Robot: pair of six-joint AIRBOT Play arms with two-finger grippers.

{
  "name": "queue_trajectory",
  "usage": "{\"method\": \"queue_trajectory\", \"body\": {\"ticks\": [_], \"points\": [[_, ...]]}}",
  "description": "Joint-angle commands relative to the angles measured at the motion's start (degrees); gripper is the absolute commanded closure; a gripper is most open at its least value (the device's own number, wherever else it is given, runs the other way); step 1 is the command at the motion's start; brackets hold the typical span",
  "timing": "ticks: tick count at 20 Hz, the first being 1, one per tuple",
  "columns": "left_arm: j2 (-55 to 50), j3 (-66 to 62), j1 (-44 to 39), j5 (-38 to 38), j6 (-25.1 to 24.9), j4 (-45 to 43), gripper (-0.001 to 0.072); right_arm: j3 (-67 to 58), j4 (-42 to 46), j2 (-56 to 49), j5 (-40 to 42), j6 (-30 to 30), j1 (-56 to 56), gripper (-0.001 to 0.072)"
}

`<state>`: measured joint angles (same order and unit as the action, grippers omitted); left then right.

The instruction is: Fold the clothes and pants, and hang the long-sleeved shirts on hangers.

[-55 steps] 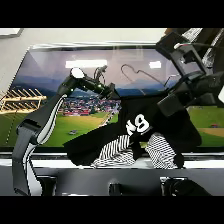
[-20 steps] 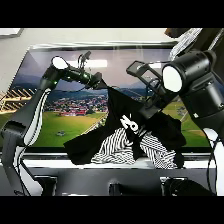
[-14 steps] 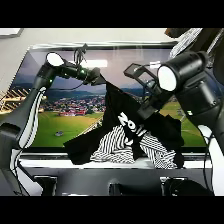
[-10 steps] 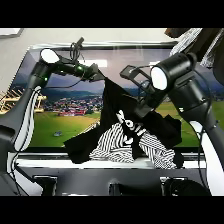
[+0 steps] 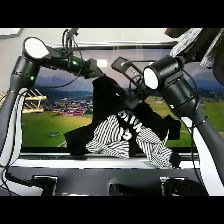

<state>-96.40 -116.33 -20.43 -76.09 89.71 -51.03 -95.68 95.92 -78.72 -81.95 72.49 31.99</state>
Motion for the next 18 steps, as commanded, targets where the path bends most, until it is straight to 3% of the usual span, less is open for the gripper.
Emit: {"method": "queue_trajectory", "body": {"ticks": [1, 8, 13, 14, 17, 18], "points": [[3.06, 1.97, -3.89, -4.0, 6.62, -9.57, 0.0685, -1.31, -5.68, -0.02, 3.82, -2.91, 0.07, 0.0684], [10.78, 4.79, -8.41, -8.59, 10.93, -19.87, 0.0684, -2.23, -7.23, 5.44, 1.27, -12.2, 0.04, 0.0684], [23.87, 22.4, -9.07, -1.07, 12.37, -24.2, 0.0638, -2.21, -12.72, 7.17, -1.51, -18.45, 0.04, 0.0684], [26.47, 26.58, -9.07, 2.03, 12.37, -23.85, 0.06, -2.21, -14.51, 7.1, -1.46, -20.15, 0.04, 0.0684], [29.99, 32.65, -9.07, 7.41, 12.33, -22.95, 0.0372, -2.19, -16.28, 7.1, 0.7, -22.86, 0.04, 0.0683], [29.9, 32.76, -9.05, 7.74, 12.22, -23.06, 0.0369, -2.19, -16.46, 7.1, 1.38, -23.71, 0.04, 0.0683]]}}
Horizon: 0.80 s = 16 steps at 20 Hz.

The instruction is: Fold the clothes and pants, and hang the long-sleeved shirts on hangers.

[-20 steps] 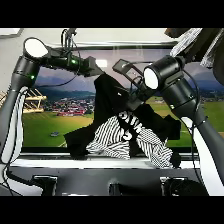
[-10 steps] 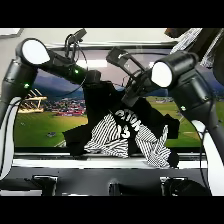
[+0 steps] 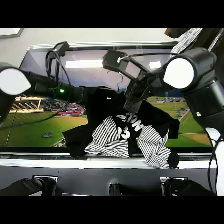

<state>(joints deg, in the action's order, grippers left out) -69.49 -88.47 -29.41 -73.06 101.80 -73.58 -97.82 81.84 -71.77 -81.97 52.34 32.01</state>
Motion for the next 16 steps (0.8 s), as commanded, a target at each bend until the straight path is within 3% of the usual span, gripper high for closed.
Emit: {"method": "queue_trajectory", "body": {"ticks": [1, 2, 3, 6, 11, 16], "points": [[3.04, 4.87, 0.13, 5.7, -0.59, -0.63, 0.0359, -0.04, -2.73, 0.04, 1.75, -4.09, 0.02, 0.0683], [3.21, 4.76, 0.59, 6.84, -1.49, -0.57, 0.0157, -0.02, -3.5, -0.15, 1.38, -4.52, 0.02, 0.0683], [3.39, 4.46, 1.62, 7.13, -1.6, -0.61, 0.0002, 0.0, -3.48, -0.46, 0.68, -4.85, 0.02, 0.0683], [4.94, 4.17, 7.69, 4.68, -8.74, -0.42, -0.0009, 0.13, -3.45, -0.57, 1.03, -6.84, -0.02, 0.0683], [7.19, 6.05, 21.0, 3.1, -27.39, 0.46, -0.0009, 0.2, -3.41, -0.94, 1.42, -7.43, -0.04, 0.0683], [6.88, 14.25, 26.1, 4.37, -44.09, 8.96, -0.0006, 0.2, -3.91, -3.67, 1.36, -7.43, -0.02, 0.0683]]}}
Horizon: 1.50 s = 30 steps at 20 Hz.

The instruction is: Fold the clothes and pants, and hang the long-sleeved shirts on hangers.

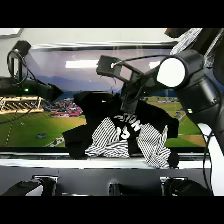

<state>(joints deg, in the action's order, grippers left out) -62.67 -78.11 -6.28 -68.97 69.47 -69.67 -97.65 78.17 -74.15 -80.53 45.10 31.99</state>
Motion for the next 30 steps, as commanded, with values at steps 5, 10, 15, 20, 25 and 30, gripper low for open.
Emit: {"method": "queue_trajectory", "body": {"ticks": [5, 10, 15, 20, 25, 30], "points": [[-0.33, 11.23, 1.05, 1.81, -38.25, 13.84, -0.0001, 0.07, -1.33, -2.84, 0.07, -0.59, 0.0, 0.0682], [-3.5, 12.31, -1.6, 7.02, -48.98, 14.47, -0.0001, 0.07, -2.43, -2.95, -1.27, -1.07, 0.0, 0.0681], [-5.92, 12.31, -2.4, 10.8, -49.75, 16.87, 0.0, 0.07, -2.8, -2.93, -3.26, -1.03, 0.04, 0.0681], [-7.96, 12.31, -2.78, 11.43, -50.21, 21.7, 0.0068, 0.07, -3.17, -2.93, -4.07, -1.38, 0.04, 0.0681], [-8.57, 12.28, -3.8, 10.97, -50.16, 21.7, 0.0645, 0.07, -3.17, -2.91, -3.52, -2.49, 0.04, 0.0681], [-8.04, 11.8, -3.8, 11.02, -50.01, 21.68, 0.0684, 0.07, -3.1, -2.89, -3.1, -2.45, 0.04, 0.0679]]}}
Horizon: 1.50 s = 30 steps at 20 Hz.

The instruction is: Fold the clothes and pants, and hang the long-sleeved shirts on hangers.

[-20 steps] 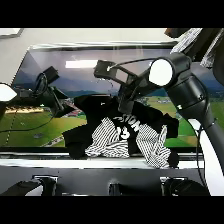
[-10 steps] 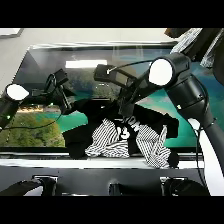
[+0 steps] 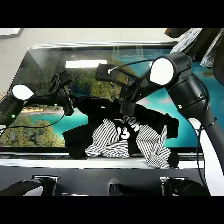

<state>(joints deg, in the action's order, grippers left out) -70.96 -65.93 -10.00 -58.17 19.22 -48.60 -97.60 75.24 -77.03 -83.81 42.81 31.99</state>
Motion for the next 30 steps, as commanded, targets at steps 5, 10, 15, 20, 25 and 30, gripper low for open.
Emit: {"method": "queue_trajectory", "body": {"ticks": [5, 10, 15, 20, 25, 30], "points": [[0.87, -1.95, -0.09, 0.22, 0.26, 0.61, 0.0686, 0.0, 0.57, 0.15, 2.14, 4.42, 0.04, 0.0287], [1.42, -1.97, -0.09, 0.24, 0.24, 0.61, 0.0686, 0.0, 9.68, 2.95, 4.46, 11.8, 0.04, 0.0154], [2.16, -1.97, -0.09, 0.63, 0.24, 0.59, 0.0687, 0.0, 21.92, 10.14, 3.82, 19.32, 0.04, 0.0108], [3.69, -1.97, -0.11, 1.64, 0.24, 0.59, 0.0687, 0.02, 33.83, 18.4, -0.22, 25.77, -3.19, 0.0088], [7.67, -1.97, -0.31, 1.9, 0.07, 0.59, 0.0688, 0.28, 14.19, 20.39, -1.14, 22.45, -29.18, 0.0087], [11.74, -1.97, -2.69, 1.92, 0.02, 0.59, 0.0688, 10.91, -8.31, 19.21, -0.07, 4.09, -43.47, 0.0087]]}}
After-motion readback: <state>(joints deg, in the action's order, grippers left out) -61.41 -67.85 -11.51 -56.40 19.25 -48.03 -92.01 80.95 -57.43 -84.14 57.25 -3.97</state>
